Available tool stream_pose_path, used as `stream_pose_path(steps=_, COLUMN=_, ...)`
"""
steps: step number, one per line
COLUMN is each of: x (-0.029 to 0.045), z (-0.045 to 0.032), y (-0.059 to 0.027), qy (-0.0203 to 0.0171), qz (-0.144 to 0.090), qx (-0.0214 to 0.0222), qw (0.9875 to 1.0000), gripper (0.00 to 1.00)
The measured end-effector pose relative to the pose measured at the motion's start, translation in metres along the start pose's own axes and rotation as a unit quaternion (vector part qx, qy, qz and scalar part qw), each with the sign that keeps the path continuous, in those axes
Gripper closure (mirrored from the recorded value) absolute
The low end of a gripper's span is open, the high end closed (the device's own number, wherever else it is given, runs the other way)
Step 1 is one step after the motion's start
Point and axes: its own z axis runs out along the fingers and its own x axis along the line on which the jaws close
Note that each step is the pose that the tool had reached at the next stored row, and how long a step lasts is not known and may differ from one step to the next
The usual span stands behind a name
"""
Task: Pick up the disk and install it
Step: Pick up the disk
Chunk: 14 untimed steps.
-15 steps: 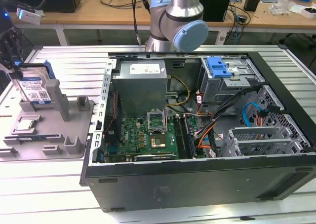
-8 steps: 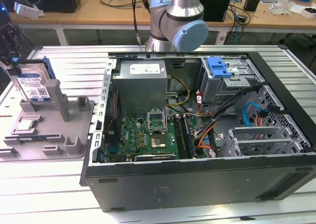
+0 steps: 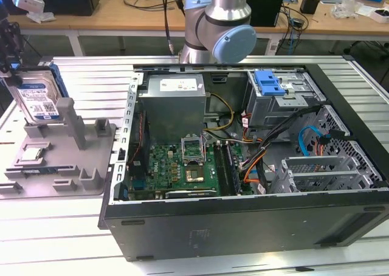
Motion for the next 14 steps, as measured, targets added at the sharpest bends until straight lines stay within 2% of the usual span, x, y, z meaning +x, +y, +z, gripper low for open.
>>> stream_pose_path(steps=3, x=0.0005, z=-0.0126, y=0.0002, qy=0.0000, qz=0.000, qx=0.0001, qw=1.0000, gripper=0.63)
stream_pose_path(steps=10, x=0.0012, z=-0.0288, y=0.0004, qy=0.0000, qz=0.000, qx=0.0002, qw=1.0000, gripper=0.63)
stream_pose_path(steps=14, x=0.0017, z=-0.0414, y=0.0005, qy=0.0000, qz=0.000, qx=0.0002, qw=1.0000, gripper=0.63)
